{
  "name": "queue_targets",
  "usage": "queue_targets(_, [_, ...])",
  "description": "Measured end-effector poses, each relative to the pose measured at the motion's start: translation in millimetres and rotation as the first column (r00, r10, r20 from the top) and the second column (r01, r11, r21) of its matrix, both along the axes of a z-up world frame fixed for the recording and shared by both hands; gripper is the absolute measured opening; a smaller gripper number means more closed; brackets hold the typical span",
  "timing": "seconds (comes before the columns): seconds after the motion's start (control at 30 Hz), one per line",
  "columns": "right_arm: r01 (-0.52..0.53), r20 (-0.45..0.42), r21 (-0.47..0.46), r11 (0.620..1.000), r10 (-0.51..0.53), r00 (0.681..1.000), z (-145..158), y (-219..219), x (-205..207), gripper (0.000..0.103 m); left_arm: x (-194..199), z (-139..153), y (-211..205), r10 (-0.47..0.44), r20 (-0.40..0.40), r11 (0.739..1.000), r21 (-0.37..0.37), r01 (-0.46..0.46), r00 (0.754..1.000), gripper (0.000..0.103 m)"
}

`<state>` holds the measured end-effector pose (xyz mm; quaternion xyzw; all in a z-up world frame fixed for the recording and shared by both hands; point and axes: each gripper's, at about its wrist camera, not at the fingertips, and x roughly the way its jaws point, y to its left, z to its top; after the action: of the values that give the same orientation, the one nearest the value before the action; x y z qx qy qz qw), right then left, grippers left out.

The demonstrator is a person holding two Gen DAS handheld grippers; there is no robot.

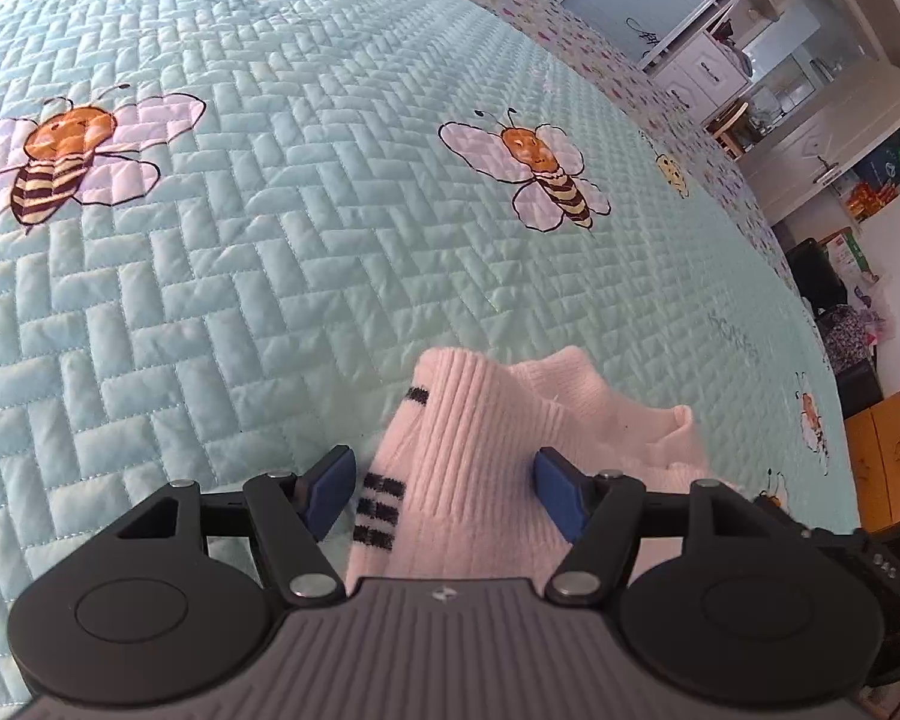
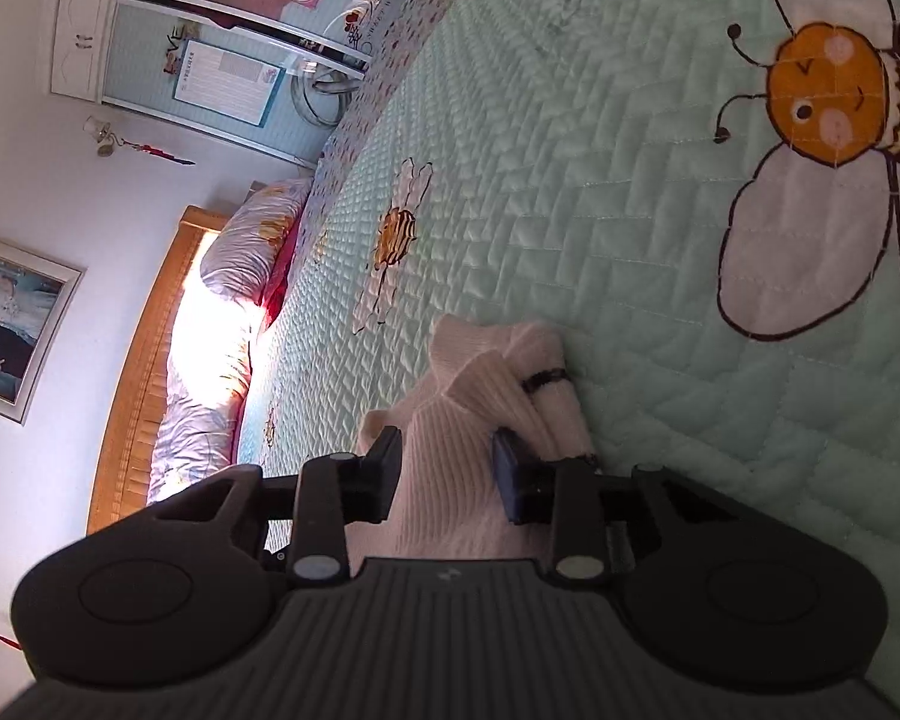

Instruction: Fold clothes

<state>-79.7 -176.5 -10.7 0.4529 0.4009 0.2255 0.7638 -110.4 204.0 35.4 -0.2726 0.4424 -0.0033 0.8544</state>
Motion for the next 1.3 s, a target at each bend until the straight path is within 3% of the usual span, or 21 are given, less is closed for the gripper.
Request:
queue_targets(0.03, [0.01,0.023,0.02,1.0,-0.01,1.0,6.2,-1.7,-5.0,0.053,-0.5,2.1,0.7,0.004,-0.002,1.0,0.001,-0.004,1.0,0.068])
queue_targets(0.07, [0.016,0.047,0.046,0.999,-0.019,0.999,12.7,-4.2,-12.7,0.058,-7.0,9.8,-0.6,0.007,0.021,1.0,-0.005,-0.007,1.0,0.068])
queue_targets(0.17, [0.013,0.088,0.116,0.993,-0.023,0.996,26.3,-10.0,-37.5,0.061,-28.4,31.6,-8.3,-0.024,0.112,0.999,-0.036,0.028,0.993,0.069])
queue_targets(0.27, [-0.008,0.068,0.141,0.99,-0.001,0.998,26.6,-9.4,-59.7,0.062,-32.5,28.0,-22.1,-0.067,0.097,0.998,0.003,0.067,0.993,0.073])
queue_targets(0.33, [-0.013,0.031,0.132,0.991,0.009,0.999,18.0,-4.9,-65.5,0.066,-22.7,6.2,-24.5,-0.062,0.0,0.998,0.013,0.062,0.998,0.073])
queue_targets(0.43, [-0.012,-0.033,0.115,0.993,0.016,0.999,5.0,1.6,-60.9,0.066,-18.2,-3.4,-24.2,-0.048,-0.041,0.998,0.047,0.05,0.998,0.074])
queue_targets(0.5, [0.002,-0.036,0.125,0.992,0.002,0.999,9.3,0.7,-61.7,0.066,-32.7,15.1,-26.9,-0.059,-0.004,0.997,0.049,0.059,0.998,0.073])
queue_targets(0.67, [-0.063,0.077,0.168,0.984,0.051,0.996,48.6,-1.8,-97.3,0.071,-69.4,61.0,-33.8,-0.088,0.086,0.995,0.054,0.084,0.992,0.074])
queue_targets(0.73, [-0.099,0.094,0.213,0.972,0.081,0.992,54.0,-1.5,-118.2,0.073,-95.5,65.9,-44.0,-0.134,0.08,0.991,-0.01,0.135,0.988,0.074])
queue_targets(0.83, [-0.141,0.075,0.216,0.966,0.127,0.989,51.0,4.1,-149.4,0.073,-130.9,55.4,-62.3,-0.178,0.057,0.98,-0.079,0.182,0.982,0.074])
queue_targets(1.0, [-0.129,-0.026,0.202,0.971,0.137,0.99,27.1,11.1,-177.4,0.073,-145.9,23.1,-82.1,-0.196,0.005,0.981,-0.004,0.196,0.981,0.074])
queue_targets(1.2, [-0.119,-0.014,0.125,0.985,0.122,0.992,13.3,19.4,-178.5,0.072,-136.0,10.7,-88.0,-0.179,0.007,0.983,0.047,0.179,0.984,0.079])
queue_targets(1.3, [-0.123,0.001,0.118,0.985,0.124,0.992,20.4,18.1,-181.0,0.072,-136.9,13.3,-83.1,-0.141,0.006,0.99,0.014,0.141,0.99,0.08])
